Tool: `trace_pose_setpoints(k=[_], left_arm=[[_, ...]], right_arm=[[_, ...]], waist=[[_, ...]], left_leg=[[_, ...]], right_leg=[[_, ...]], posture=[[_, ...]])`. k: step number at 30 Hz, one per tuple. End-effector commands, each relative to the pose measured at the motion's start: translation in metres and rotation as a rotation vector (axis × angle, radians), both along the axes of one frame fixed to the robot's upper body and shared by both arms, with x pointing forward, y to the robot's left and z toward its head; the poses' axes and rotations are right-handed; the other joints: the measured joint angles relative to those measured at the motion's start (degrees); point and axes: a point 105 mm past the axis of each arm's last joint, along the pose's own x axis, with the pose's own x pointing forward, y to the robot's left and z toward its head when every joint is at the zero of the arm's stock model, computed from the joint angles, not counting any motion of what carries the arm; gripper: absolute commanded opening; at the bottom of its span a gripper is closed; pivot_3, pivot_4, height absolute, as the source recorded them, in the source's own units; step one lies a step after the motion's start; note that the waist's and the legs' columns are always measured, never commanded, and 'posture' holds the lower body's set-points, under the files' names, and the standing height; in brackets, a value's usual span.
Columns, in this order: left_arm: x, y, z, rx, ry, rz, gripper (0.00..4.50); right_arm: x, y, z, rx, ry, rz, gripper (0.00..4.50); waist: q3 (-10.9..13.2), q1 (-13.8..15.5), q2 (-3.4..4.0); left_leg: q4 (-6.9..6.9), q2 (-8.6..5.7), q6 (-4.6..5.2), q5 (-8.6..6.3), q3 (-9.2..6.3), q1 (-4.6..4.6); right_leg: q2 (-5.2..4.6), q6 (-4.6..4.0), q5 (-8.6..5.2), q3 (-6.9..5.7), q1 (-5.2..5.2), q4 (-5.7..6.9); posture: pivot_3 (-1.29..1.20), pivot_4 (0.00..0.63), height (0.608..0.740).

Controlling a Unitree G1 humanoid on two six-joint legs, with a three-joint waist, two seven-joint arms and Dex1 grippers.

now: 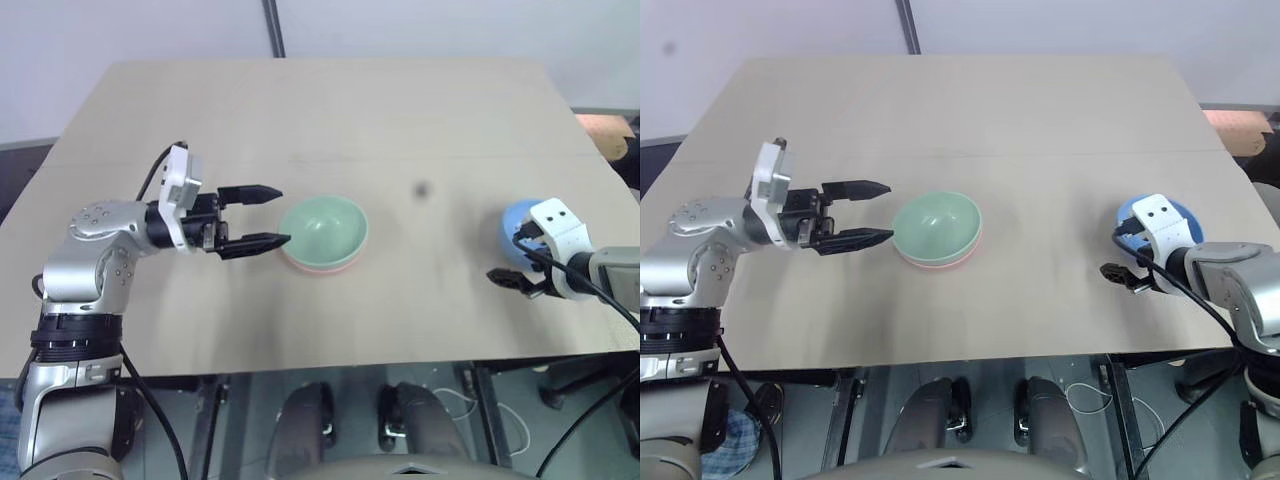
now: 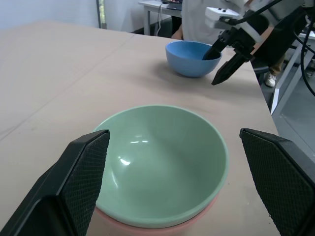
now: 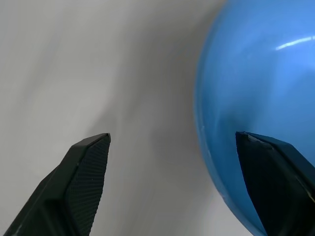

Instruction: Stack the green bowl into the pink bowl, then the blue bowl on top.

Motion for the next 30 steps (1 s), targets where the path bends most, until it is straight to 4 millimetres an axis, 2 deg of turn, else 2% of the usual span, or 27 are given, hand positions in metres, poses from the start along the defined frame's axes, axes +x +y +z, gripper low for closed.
trace_pose_setpoints(k=[1, 8, 16, 19, 21, 22, 28, 30], left_arm=[[-0.005, -0.002, 0.015, 0.039, -0.063, -0.031, 4.5], [-0.006, 0.001, 0.021, 0.071, -0.086, -0.015, 4.5], [-0.008, 0.001, 0.022, 0.062, -0.085, -0.005, 4.5], [-0.01, 0.005, 0.02, 0.075, -0.079, 0.01, 4.5], [-0.01, 0.009, 0.019, 0.084, -0.076, 0.022, 4.5], [-0.01, 0.011, 0.019, 0.087, -0.075, 0.027, 4.5], [-0.011, 0.02, 0.026, 0.098, -0.084, 0.057, 4.5], [-0.01, 0.024, 0.025, 0.111, -0.085, 0.074, 4.5]], right_arm=[[0.003, -0.004, 0.006, -0.008, -0.045, -0.013, 3.22], [0.006, -0.002, 0.005, -0.008, -0.058, -0.003, 0.13], [0.007, 0.005, 0.007, -0.017, -0.051, 0.07, 0.05], [0.017, 0.012, 0.021, -0.067, -0.113, 0.129, 0.05], [0.026, 0.032, 0.039, -0.065, -0.177, 0.214, 0.05], [0.028, 0.053, 0.053, -0.061, -0.213, 0.309, 0.05], [0.025, 0.13, 0.101, -0.152, -0.378, 0.713, 0.05], [0.02, 0.158, 0.11, -0.152, -0.43, 0.844, 0.05]], waist=[[0.0, 0.0, 0.0], [0.0, 0.0, -0.07], [-0.2, 0.0, -0.27], [-0.2, -0.2, -0.26], [-0.1, -0.7, -0.19], [-0.1, -0.8, -0.19], [-0.1, -1.3, -0.1], [-0.1, -1.4, -0.11]], left_leg=[[0.0, 0.0, 0.0, 0.0, 0.0, 0.0], [0.01, 0.0, 0.0, 0.0, 0.0, 0.01], [0.05, 0.02, 0.0, 0.0, -0.02, 0.05], [0.05, 0.02, 0.0, 0.0, -0.01, 0.07], [0.06, 0.06, 0.0, 0.0, 0.05, 0.11], [0.05, 0.06, -0.01, 0.01, 0.05, 0.1], [0.02, 0.12, -0.06, 0.03, 0.06, 0.01], [0.03, 0.1, -0.05, 0.03, 0.08, -0.04]], right_leg=[[0.0, 0.0, 0.0, 0.0, 0.0, 0.0], [0.01, 0.01, 0.0, 0.02, 0.01, 0.01], [0.03, 0.01, -0.01, 0.0, 0.07, 0.01], [0.04, 0.01, -0.01, 0.02, 0.07, 0.02], [0.07, 0.01, -0.01, 0.08, 0.05, 0.05], [0.07, 0.01, -0.01, 0.09, 0.03, 0.08], [0.12, -0.14, 0.06, 0.08, -0.1, 0.07], [0.09, -0.2, 0.1, 0.09, -0.11, 0.02]], posture=[[0.0, 0.15, 0.74], [0.0, 0.15, 0.74], [0.0, 0.15, 0.74], [0.0, 0.15, 0.74], [0.0, 0.15, 0.74], [0.0, 0.15, 0.74], [0.0, 0.15, 0.74], [0.0, 0.15, 0.74]])
